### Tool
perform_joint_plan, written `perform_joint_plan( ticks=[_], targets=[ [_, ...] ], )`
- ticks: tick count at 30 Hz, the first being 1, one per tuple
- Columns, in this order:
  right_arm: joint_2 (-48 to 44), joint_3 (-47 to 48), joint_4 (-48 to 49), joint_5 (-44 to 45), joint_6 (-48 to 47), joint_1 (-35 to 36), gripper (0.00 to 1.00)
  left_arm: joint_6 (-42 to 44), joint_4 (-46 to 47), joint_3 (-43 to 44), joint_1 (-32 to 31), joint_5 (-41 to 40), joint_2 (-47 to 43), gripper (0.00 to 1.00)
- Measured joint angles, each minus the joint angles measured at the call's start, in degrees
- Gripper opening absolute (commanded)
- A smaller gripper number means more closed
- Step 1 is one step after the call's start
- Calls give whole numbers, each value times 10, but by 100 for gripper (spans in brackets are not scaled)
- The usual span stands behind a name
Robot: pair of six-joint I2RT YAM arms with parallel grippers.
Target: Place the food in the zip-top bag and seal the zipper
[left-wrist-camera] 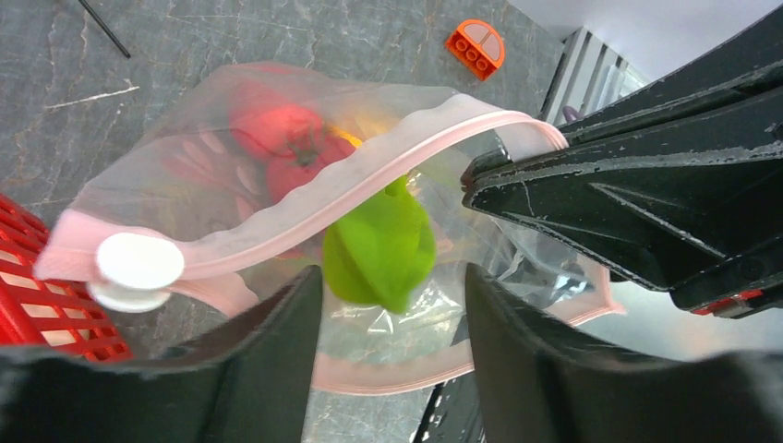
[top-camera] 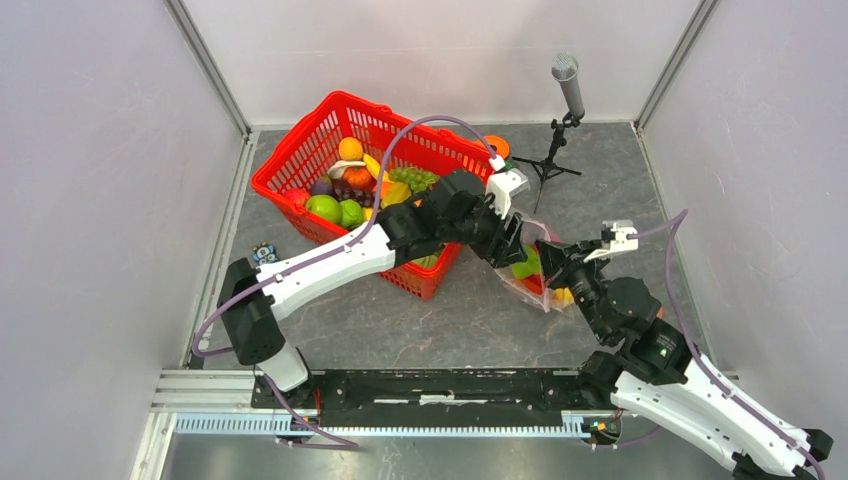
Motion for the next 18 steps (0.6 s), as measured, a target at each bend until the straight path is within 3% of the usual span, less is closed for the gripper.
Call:
perform_joint_plan(
  ticks=[3,9,18],
  targets=[
    [-7,0,-3,9,3,0,7,1,1,0,0,-1,0,89],
    [-11,0,-10,22,11,0,7,3,8,-15,-1,-21,-27,95],
    [-7,0,-16,22,17,0,7,28,52,-97,-1,-100,-175,100]
  ],
)
